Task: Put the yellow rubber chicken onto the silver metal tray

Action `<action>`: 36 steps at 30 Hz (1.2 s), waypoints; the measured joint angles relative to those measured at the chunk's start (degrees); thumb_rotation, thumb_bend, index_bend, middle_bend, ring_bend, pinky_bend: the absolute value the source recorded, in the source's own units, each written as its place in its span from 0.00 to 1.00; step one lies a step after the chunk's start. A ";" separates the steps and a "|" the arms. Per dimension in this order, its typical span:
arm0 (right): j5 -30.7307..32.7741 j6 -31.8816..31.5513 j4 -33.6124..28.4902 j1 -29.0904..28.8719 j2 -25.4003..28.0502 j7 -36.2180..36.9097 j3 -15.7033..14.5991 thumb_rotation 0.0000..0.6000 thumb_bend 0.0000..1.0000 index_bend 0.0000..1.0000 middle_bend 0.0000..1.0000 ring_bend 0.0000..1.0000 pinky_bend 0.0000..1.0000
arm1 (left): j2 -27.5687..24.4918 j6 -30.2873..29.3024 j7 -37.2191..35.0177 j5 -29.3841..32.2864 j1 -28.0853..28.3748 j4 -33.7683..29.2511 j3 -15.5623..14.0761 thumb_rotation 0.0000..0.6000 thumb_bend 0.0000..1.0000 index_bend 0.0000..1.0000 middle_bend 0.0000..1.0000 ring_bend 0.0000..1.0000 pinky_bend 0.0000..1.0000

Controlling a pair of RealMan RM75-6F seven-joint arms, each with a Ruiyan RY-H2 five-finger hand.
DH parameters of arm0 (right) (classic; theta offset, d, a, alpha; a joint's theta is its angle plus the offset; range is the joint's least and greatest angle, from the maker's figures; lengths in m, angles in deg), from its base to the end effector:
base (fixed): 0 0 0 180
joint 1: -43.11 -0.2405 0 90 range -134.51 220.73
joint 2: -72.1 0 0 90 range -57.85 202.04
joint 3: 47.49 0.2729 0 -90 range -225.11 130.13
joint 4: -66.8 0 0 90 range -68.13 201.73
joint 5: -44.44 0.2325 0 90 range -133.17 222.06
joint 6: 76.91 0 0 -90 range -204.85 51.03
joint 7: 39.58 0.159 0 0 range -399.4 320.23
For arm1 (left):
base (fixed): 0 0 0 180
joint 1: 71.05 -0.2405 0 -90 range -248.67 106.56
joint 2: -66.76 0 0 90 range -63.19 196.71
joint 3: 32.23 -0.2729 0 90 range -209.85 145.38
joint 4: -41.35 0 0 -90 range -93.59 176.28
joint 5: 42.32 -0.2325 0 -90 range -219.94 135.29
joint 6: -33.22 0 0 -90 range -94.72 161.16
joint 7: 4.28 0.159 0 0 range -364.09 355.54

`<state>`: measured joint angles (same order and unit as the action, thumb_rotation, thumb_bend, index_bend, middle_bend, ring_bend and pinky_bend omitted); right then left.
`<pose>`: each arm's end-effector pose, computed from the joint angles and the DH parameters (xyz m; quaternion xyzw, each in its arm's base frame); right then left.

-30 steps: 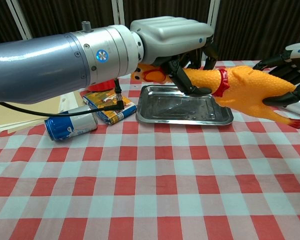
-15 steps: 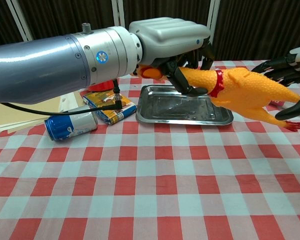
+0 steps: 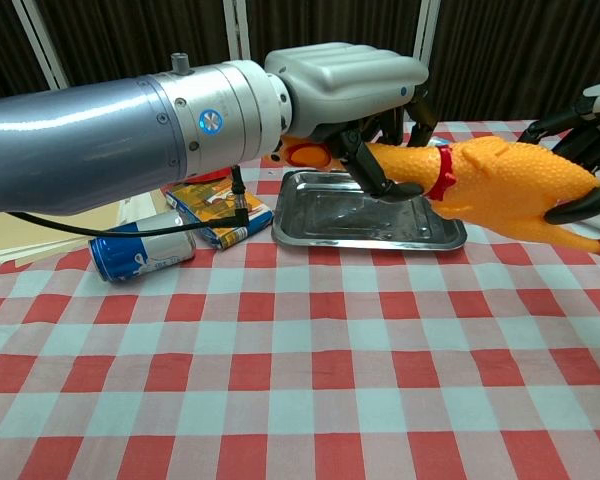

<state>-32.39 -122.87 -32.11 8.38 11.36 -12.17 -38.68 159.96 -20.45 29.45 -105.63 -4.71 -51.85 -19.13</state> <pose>-0.2127 -0.3452 0.0797 0.6385 -0.5825 0.4078 0.2945 0.0520 0.3450 -0.0714 -0.8348 -0.1679 -0.4438 0.2791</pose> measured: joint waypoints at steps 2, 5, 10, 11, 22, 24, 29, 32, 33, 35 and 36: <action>0.32 -0.10 0.08 0.01 -0.12 -0.31 0.06 1.00 0.36 1.00 0.88 0.91 0.76 | -0.02 -0.01 0.07 0.03 0.02 -0.08 0.00 1.00 0.70 0.70 0.77 0.68 0.74; 0.80 -0.30 0.18 0.01 -0.31 -0.92 0.13 1.00 0.40 1.00 0.93 0.96 0.80 | -0.05 -0.05 0.26 0.09 0.03 -0.20 -0.05 1.00 0.70 0.70 0.77 0.68 0.74; 1.29 -0.57 0.24 0.03 -0.54 -1.63 0.21 1.00 0.42 1.00 0.96 0.99 0.82 | -0.11 -0.06 0.41 0.26 0.08 -0.36 0.00 1.00 0.70 0.70 0.77 0.68 0.74; 1.41 -0.68 0.24 0.06 -0.59 -1.74 0.22 1.00 0.42 1.00 0.96 0.99 0.82 | -0.14 -0.07 0.45 0.28 0.09 -0.39 0.01 1.00 0.70 0.70 0.77 0.68 0.74; 1.10 -0.96 0.02 0.44 -0.17 -2.17 -0.14 1.00 0.25 0.32 0.45 0.36 0.29 | -0.26 -0.21 0.64 0.67 0.19 -0.41 0.23 1.00 0.70 0.70 0.77 0.68 0.74; 0.70 -0.62 -0.04 0.41 0.05 -1.88 -0.36 1.00 0.18 0.15 0.31 0.23 0.20 | -0.29 -0.28 0.70 0.70 0.20 -0.39 0.25 1.00 0.70 0.70 0.77 0.68 0.74; -0.40 0.54 -0.25 0.15 1.02 -1.21 -0.93 0.97 0.11 0.00 0.16 0.10 0.10 | -0.28 -0.51 0.68 0.56 0.19 -0.41 0.30 1.00 0.70 0.70 0.77 0.68 0.74; -0.70 0.35 -0.26 0.22 1.11 -0.87 -0.98 0.93 0.10 0.00 0.14 0.08 0.10 | -0.13 -0.91 0.79 0.12 0.13 -0.10 0.20 1.00 0.70 0.70 0.77 0.68 0.74; -0.76 0.25 -0.25 0.26 1.10 -0.70 -0.98 0.93 0.10 0.00 0.14 0.08 0.10 | -0.05 -1.00 0.75 0.02 0.10 -0.01 0.17 1.00 0.70 0.70 0.77 0.68 0.74; -0.99 0.01 -0.09 0.37 1.08 -0.30 -1.01 0.92 0.10 0.00 0.14 0.08 0.10 | 0.05 -1.09 0.58 -0.11 0.02 0.14 0.12 1.00 0.70 0.70 0.77 0.68 0.74; -1.04 -0.06 -0.02 0.42 1.07 -0.14 -1.02 0.92 0.10 0.00 0.14 0.07 0.10 | 0.09 -1.16 0.54 -0.21 -0.03 0.20 0.10 1.00 0.70 0.70 0.77 0.68 0.74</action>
<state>-33.43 -122.94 -32.13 8.79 12.43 -12.31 -39.70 160.05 -21.61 29.99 -105.83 -4.74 -51.65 -19.03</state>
